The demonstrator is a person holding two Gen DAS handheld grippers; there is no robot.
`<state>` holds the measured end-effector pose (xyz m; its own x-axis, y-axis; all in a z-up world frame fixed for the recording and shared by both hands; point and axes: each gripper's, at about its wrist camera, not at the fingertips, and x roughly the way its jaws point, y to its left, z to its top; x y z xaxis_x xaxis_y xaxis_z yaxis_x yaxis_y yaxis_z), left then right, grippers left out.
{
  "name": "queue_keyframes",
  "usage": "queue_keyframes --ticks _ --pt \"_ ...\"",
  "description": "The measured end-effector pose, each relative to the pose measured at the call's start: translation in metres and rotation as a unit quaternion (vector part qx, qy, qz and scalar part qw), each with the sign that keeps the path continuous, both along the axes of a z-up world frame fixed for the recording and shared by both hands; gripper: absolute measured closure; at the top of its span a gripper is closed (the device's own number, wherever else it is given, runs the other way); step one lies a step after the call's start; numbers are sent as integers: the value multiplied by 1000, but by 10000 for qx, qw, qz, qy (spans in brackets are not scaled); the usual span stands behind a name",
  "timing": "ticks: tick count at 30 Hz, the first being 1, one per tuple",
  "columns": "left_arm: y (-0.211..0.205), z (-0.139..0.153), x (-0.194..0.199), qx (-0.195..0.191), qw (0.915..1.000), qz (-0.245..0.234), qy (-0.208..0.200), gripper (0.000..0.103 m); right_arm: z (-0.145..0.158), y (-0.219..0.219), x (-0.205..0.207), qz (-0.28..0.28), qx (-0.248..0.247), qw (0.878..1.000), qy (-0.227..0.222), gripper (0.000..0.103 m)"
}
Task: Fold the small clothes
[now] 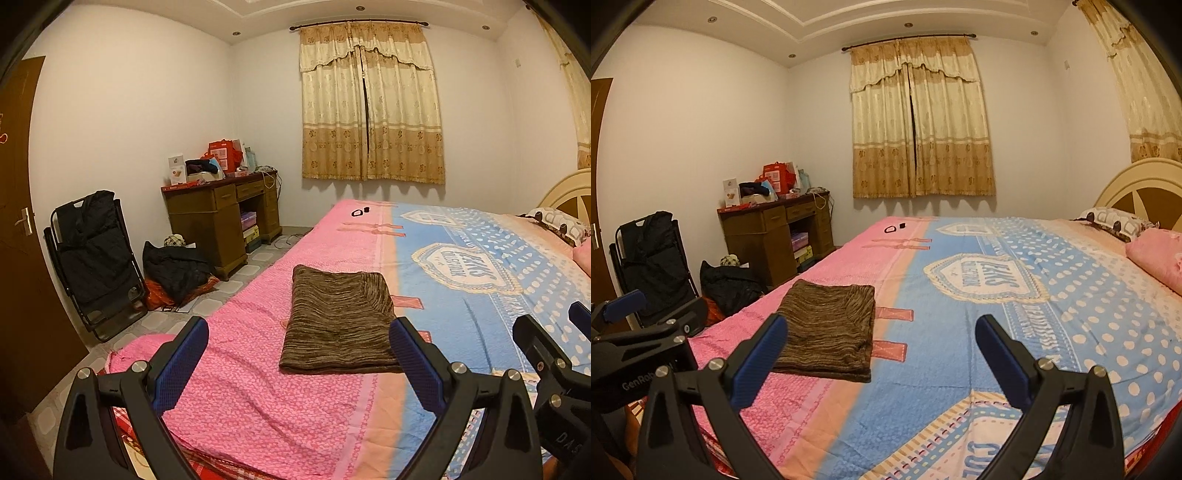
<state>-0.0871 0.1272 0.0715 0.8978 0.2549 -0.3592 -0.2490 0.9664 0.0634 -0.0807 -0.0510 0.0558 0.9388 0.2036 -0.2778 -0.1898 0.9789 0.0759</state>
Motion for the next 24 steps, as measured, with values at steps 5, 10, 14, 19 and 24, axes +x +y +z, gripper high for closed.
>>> queue_keyframes --ticks 5,10,14,19,24 --pt "0 1 -1 9 10000 -15 30 4 0 -3 0 5 50 10000 20 0" --pt "1 1 -2 -16 10000 -8 27 4 0 -3 1 13 52 10000 28 0" --pt "0 0 -2 -10 10000 -8 38 4 -1 -2 1 19 66 10000 64 0" --pt "-1 -1 0 1 9999 -62 120 4 -4 -3 3 8 120 9998 145 0" --pt "-1 -1 0 4 9999 -64 113 4 -4 -3 2 0 132 9998 141 0"
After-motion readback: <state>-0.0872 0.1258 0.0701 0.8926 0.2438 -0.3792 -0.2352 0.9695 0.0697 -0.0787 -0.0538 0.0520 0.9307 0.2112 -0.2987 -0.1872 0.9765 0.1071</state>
